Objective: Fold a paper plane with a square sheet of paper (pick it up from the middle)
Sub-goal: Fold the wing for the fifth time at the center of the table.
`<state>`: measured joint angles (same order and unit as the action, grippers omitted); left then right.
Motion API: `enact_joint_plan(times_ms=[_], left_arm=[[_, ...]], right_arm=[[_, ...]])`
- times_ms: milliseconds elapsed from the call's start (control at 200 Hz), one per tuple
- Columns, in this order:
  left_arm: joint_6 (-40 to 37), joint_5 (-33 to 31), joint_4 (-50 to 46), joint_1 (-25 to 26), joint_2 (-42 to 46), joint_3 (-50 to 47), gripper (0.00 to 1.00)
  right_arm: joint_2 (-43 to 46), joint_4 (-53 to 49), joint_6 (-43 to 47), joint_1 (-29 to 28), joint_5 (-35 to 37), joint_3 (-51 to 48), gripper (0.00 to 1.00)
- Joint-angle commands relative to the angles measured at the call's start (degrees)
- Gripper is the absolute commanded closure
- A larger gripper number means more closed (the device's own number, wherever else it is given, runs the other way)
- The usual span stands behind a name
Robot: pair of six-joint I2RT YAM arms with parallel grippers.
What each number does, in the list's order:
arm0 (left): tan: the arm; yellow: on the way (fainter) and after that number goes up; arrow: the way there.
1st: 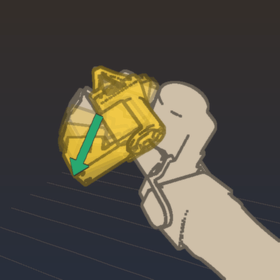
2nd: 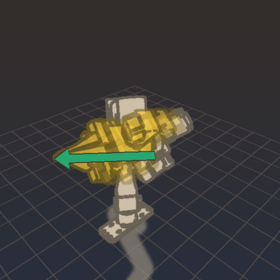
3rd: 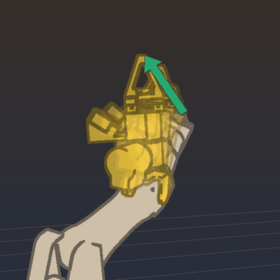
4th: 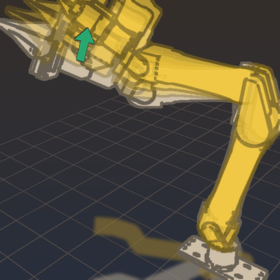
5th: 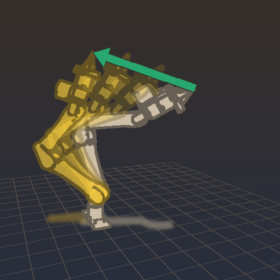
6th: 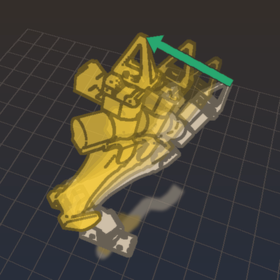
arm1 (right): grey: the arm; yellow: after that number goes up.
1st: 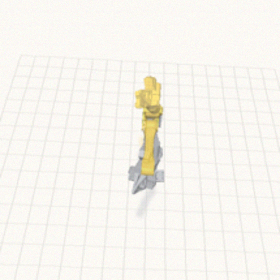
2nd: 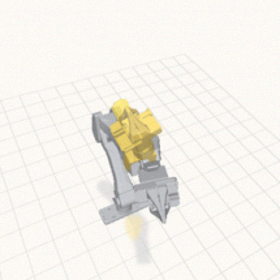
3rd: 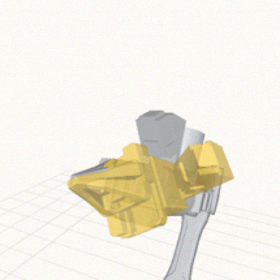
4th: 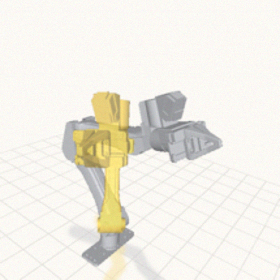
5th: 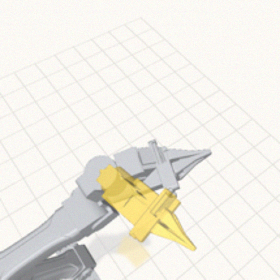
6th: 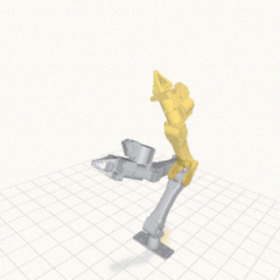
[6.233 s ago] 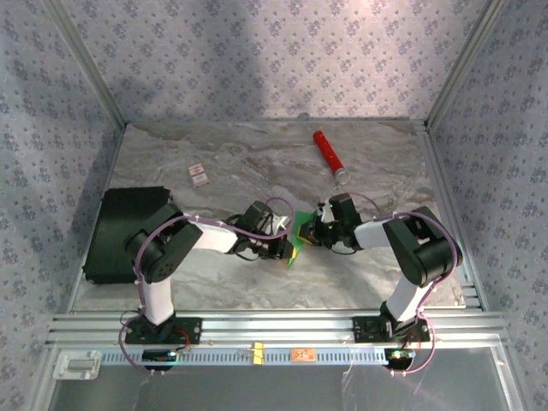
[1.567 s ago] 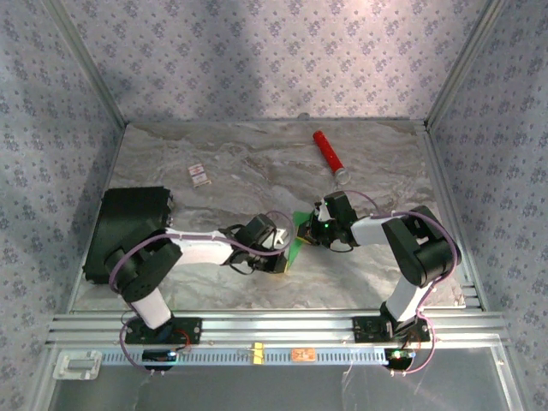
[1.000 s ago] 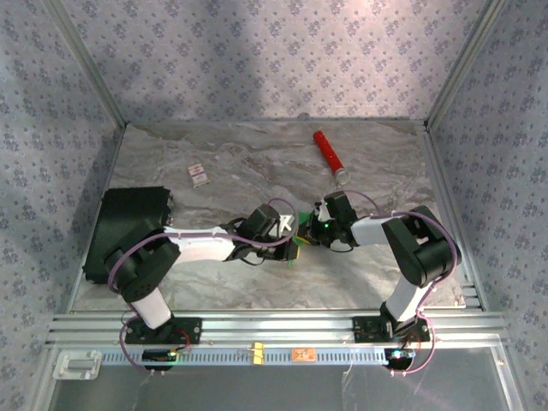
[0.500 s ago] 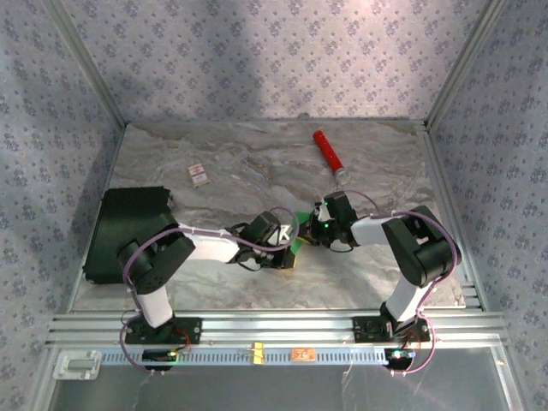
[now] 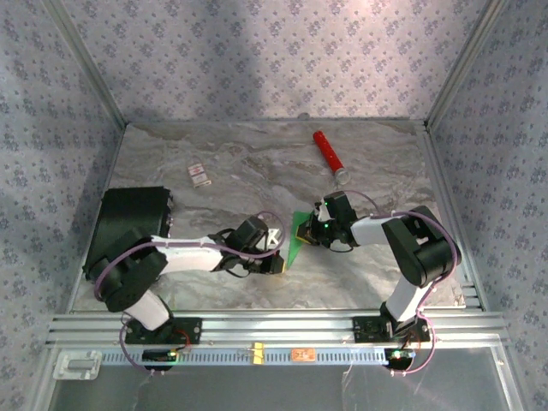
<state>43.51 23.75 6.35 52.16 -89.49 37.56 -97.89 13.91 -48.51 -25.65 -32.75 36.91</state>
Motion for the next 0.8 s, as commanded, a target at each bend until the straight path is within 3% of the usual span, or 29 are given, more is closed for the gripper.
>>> enact_joint_plan(times_ms=[0, 125, 605, 795], left_arm=[[2.17, 0.11, 3.35, -2.69, 1.15, 1.0, 0.95], [3.56, 2.49, 6.66, -4.94, -1.63, 3.73, 0.93], [3.17, 5.49, 7.5, -4.44, -14.55, 14.14, 0.9], [0.96, 2.48, 2.46, -2.65, -18.33, 16.8, 0.91]], right_arm=[[-2.48, -6.16, -0.08, -0.28, 6.92, -2.19, 0.91], [-2.55, -5.92, -0.37, -0.24, 6.85, -2.23, 0.91], [-3.06, -4.43, -1.51, -0.13, 6.11, -2.19, 0.91], [-3.01, -3.37, -2.23, 0.02, 5.26, -2.39, 0.91]])
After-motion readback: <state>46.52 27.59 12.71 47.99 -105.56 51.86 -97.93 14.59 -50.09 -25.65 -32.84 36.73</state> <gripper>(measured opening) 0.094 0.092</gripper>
